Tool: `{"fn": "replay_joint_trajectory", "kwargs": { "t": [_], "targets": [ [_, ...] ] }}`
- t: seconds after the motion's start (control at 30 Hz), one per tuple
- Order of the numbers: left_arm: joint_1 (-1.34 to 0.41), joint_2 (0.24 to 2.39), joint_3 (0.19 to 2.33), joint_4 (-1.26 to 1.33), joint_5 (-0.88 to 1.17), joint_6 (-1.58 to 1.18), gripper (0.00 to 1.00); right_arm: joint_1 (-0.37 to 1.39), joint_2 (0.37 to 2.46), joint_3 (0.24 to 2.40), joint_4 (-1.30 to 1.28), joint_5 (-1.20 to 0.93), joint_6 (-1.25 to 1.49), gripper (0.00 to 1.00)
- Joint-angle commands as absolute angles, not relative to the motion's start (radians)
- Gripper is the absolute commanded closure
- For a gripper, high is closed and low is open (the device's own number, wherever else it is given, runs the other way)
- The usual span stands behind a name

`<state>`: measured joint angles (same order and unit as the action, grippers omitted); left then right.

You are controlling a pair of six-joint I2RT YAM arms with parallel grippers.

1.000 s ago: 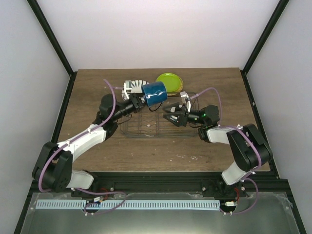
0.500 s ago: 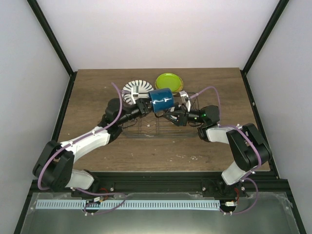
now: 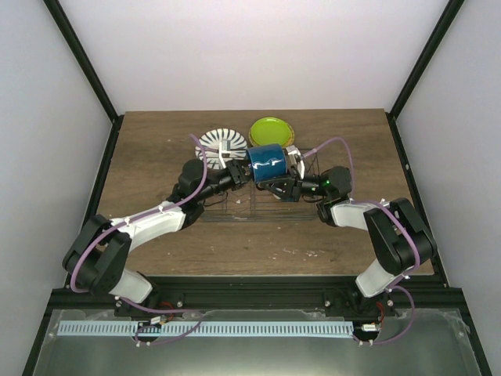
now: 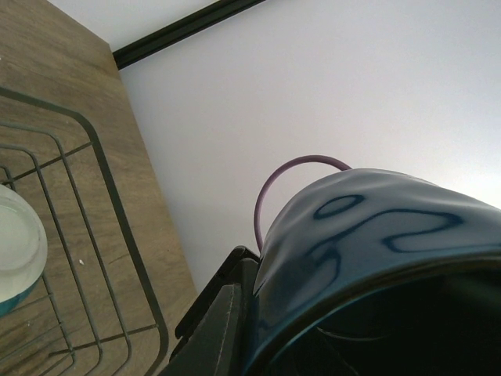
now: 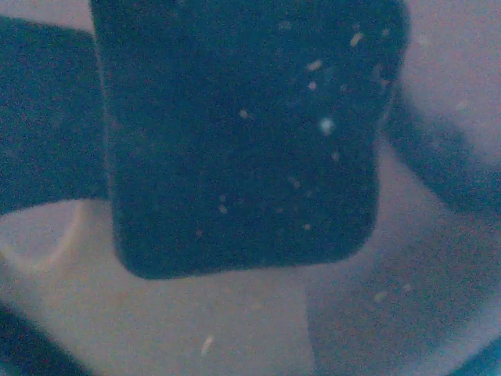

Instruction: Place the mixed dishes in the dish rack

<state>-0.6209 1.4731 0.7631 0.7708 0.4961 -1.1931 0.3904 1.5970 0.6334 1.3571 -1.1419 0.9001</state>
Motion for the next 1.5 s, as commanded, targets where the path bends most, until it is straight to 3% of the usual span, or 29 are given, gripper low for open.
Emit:
{"fn": "replay_joint_trajectory", "kwargs": {
  "t": [0.0,0.33,0.47,0.77,0.97,1.13,1.3,1.47],
  "targets": [
    [-0.630,1.442,0.819,0.818,0.495,-1.164,1.00,0.402,1.585,0.676,1.341,-1.150,0.861,0.60],
    [-0.628,1.447,0.801,0.824,0.503,-1.169,1.00,0.402,1.571,0.682,1.254,-1.159,0.798,0.88],
    [-0.609,1.462,0.775,0.858,0.505,-1.193,1.00,0.397,1.558,0.692,1.138,-1.153,0.717,0.90],
    [-0.558,1.469,0.741,0.887,0.530,-1.208,1.00,0.344,1.573,0.698,1.057,-1.163,0.672,0.83],
    [-0.557,1.508,0.734,0.939,0.546,-1.236,1.00,0.341,1.586,0.698,1.056,-1.163,0.662,0.97],
    [-0.554,1.561,0.713,1.012,0.561,-1.266,0.99,0.338,1.591,0.705,1.028,-1.153,0.644,0.99],
    [-0.545,1.610,0.689,1.059,0.567,-1.281,0.94,0.328,1.603,0.710,1.008,-1.135,0.633,0.99],
    [-0.527,1.625,0.672,1.060,0.579,-1.275,0.81,0.308,1.622,0.716,1.011,-1.114,0.646,0.99]
  ]
}}
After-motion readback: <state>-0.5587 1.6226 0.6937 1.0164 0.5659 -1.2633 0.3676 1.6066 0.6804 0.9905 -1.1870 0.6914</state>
